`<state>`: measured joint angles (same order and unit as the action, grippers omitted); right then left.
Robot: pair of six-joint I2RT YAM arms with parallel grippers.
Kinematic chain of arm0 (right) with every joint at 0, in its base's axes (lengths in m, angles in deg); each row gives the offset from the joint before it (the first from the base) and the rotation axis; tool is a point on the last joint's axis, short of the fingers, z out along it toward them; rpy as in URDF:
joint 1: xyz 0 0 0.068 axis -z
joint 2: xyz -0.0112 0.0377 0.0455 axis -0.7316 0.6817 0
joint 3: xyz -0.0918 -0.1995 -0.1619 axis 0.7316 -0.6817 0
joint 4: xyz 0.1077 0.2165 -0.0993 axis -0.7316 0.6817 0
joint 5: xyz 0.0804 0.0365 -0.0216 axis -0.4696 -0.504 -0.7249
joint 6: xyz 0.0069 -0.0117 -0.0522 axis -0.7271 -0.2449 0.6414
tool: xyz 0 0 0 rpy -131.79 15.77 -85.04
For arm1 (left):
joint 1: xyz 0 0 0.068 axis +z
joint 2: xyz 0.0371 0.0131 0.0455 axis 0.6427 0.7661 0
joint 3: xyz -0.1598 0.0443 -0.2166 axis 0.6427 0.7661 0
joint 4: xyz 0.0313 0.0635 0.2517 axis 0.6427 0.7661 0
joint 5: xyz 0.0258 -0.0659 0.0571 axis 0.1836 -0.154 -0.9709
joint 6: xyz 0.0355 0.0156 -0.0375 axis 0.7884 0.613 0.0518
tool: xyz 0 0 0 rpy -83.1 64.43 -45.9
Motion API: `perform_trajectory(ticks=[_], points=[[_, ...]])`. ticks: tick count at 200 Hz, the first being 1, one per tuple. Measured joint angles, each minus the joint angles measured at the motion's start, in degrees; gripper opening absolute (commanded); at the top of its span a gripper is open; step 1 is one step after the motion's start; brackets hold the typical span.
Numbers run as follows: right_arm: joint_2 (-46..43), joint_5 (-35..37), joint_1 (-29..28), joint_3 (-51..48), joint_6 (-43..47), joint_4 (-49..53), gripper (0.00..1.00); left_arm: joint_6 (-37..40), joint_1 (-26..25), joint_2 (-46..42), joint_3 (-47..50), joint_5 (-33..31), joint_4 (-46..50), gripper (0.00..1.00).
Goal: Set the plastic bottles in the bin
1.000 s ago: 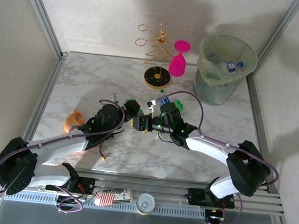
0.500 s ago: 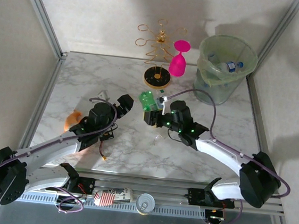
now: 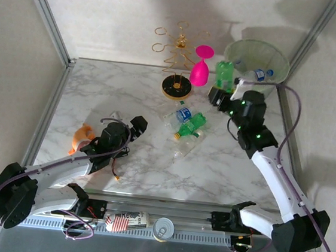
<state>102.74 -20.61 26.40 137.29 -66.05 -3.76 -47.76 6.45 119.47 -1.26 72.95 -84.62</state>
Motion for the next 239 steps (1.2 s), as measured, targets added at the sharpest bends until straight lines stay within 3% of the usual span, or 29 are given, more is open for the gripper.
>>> perform_trajectory(ticks=[36, 91, 174, 198, 239], points=[[3.56, 0.72, 7.41, 9.68, 0.50, -0.13, 0.55, -0.83, 0.00, 2.62, 1.27, 3.69, -2.67, 0.99], [17.99, 0.74, 15.45, 23.91, 0.07, 3.02, 0.54, -1.92, -1.03, 4.50, 2.12, 6.78, -4.61, 1.00], [27.98, 4.13, 20.74, 26.51, -0.42, 9.25, 0.57, -2.10, -1.14, 3.15, 3.63, 6.80, -5.01, 1.00], [29.62, 3.98, 21.86, 28.00, -1.09, 10.12, 0.64, -2.10, -1.16, 3.15, 3.61, 6.80, -4.96, 1.00], [30.88, 4.00, 22.73, 30.27, -1.40, 11.98, 0.91, -2.10, -1.22, 3.02, 3.61, 6.80, -4.92, 0.99]])
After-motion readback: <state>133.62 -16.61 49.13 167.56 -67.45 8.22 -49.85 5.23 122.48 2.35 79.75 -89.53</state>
